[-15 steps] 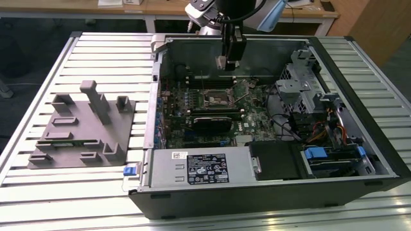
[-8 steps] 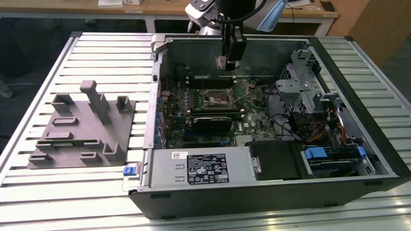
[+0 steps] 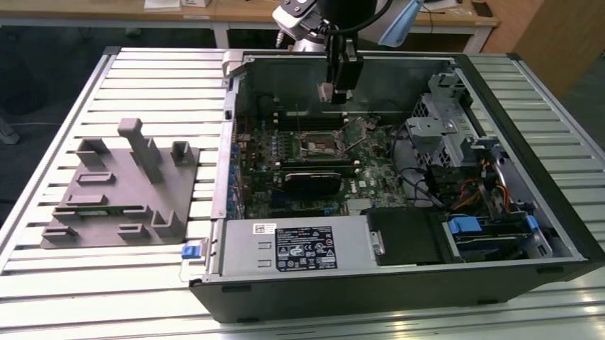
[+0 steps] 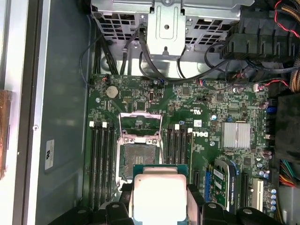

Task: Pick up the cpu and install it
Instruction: 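Place the cpu into insertion slot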

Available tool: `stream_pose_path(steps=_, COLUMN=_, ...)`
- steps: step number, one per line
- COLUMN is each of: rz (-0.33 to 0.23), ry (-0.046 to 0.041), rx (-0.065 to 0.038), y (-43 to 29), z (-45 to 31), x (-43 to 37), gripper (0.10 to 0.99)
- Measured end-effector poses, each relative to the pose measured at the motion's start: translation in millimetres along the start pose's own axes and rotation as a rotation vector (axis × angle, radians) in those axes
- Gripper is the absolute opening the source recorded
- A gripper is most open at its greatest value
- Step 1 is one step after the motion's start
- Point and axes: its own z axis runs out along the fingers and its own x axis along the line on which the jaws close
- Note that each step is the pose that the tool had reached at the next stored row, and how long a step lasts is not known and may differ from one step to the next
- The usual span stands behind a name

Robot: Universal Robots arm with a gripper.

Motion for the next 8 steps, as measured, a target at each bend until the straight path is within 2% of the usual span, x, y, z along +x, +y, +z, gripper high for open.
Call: stream_pose_path(steps=8, rz=0.0, ry=0.0, rx=0.0, y=-0.1, z=2.8, x=0.0, gripper=0.541)
